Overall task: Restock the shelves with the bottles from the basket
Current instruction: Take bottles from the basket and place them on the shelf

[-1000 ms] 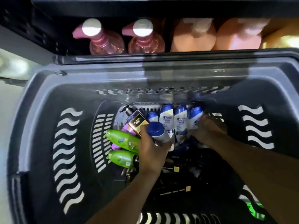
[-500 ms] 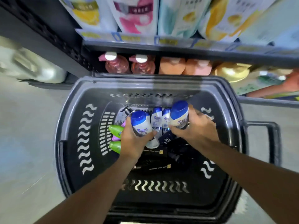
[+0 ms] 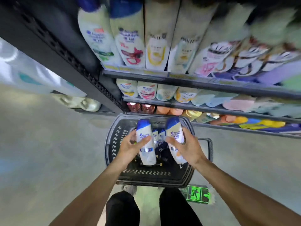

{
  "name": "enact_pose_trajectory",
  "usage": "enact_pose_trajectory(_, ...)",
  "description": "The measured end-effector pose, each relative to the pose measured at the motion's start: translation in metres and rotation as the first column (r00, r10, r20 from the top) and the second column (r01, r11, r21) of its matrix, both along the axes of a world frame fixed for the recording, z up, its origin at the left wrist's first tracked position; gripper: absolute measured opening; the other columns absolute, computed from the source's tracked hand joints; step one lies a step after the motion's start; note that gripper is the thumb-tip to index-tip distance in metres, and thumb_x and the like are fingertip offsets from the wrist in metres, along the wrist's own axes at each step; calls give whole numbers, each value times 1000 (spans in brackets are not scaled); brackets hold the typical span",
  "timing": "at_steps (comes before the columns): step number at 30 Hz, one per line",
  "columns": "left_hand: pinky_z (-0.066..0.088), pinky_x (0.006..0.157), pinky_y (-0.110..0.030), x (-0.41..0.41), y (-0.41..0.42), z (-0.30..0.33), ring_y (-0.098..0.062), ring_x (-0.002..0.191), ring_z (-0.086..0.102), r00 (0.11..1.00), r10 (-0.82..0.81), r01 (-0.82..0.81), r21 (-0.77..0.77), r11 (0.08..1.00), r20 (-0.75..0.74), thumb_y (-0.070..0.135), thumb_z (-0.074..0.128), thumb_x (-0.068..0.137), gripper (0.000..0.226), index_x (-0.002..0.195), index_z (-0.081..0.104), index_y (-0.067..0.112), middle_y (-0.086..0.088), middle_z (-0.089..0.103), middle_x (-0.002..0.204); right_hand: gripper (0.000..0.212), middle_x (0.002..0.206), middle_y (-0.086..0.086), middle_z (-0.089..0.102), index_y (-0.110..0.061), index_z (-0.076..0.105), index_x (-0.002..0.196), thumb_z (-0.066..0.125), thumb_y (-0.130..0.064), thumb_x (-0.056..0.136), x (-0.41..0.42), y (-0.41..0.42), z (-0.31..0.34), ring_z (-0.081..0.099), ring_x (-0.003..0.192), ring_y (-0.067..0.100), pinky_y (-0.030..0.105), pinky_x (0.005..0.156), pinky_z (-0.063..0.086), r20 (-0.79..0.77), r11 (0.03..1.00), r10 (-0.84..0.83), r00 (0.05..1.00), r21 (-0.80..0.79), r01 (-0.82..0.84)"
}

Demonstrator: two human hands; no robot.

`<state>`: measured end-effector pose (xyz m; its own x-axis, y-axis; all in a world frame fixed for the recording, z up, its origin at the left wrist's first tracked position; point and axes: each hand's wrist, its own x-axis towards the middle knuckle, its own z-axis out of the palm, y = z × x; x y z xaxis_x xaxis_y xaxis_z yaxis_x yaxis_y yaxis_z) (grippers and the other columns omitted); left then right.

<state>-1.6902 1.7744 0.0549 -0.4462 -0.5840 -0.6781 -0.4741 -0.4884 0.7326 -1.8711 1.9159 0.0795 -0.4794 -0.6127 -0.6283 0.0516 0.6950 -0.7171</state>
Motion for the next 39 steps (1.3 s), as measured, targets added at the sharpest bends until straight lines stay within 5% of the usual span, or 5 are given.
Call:
enact_pose_trajectory(8, 59, 88, -40, -6, -16, 160, -23, 108, 71, 984, 39, -33, 37, 999, -171, 50, 73, 88, 46, 126, 63, 25, -3, 74, 116, 18, 113, 9, 71, -18, 62, 110, 68, -22, 94, 3, -11, 134, 70, 83, -1, 15, 60, 54, 257, 952, -175, 950, -203, 230)
enact_pose_trajectory(17, 51, 102, -58, 0, -57, 302, -33, 113, 67, 961, -11, 32, 74, 997, -277, 33, 66, 93, 47, 135, 56, 15, -14, 71, 124, 22, 104, 12, 64, -7, 53, 110, 39, -23, 108, 5, -32, 267, 67, 66, 22, 27, 41, 45, 479, 877, -225, 848, -281, 391)
enact_pose_trajectory(22, 55, 96, -56, 6, -73, 365, -34, 110, 69, 938, -54, 52, -15, 999, -342, 13, 60, 99, 36, 134, 53, 13, -14, 73, 121, 48, 103, 6, 75, -17, 59, 114, 65, -55, 86, 4, -43, 335, 74, 88, 24, 27, 65, 54, 177, 910, -128, 976, -371, 187)
enact_pose_trajectory(27, 57, 89, -46, 4, -84, 433, -30, 107, 71, 888, -170, 78, -223, 972, -427, 15, 72, 92, 47, 135, 53, 15, -13, 74, 120, 26, 97, 8, 79, -7, 61, 118, 63, -20, 96, -3, -55, 402, 76, 84, 21, 26, 67, 58, 37, 841, -131, 991, -524, 131)
enact_pose_trajectory(39, 58, 80, -34, -20, -120, 645, -29, 100, 73, 733, -435, -5, -644, 765, -522, 16, 71, 92, 41, 131, 58, 18, -11, 75, 114, 32, 108, 3, 78, -9, 65, 120, 66, -14, 88, -33, -89, 613, 74, 96, 14, 24, 80, 58, -268, 590, -71, 961, -788, -176)
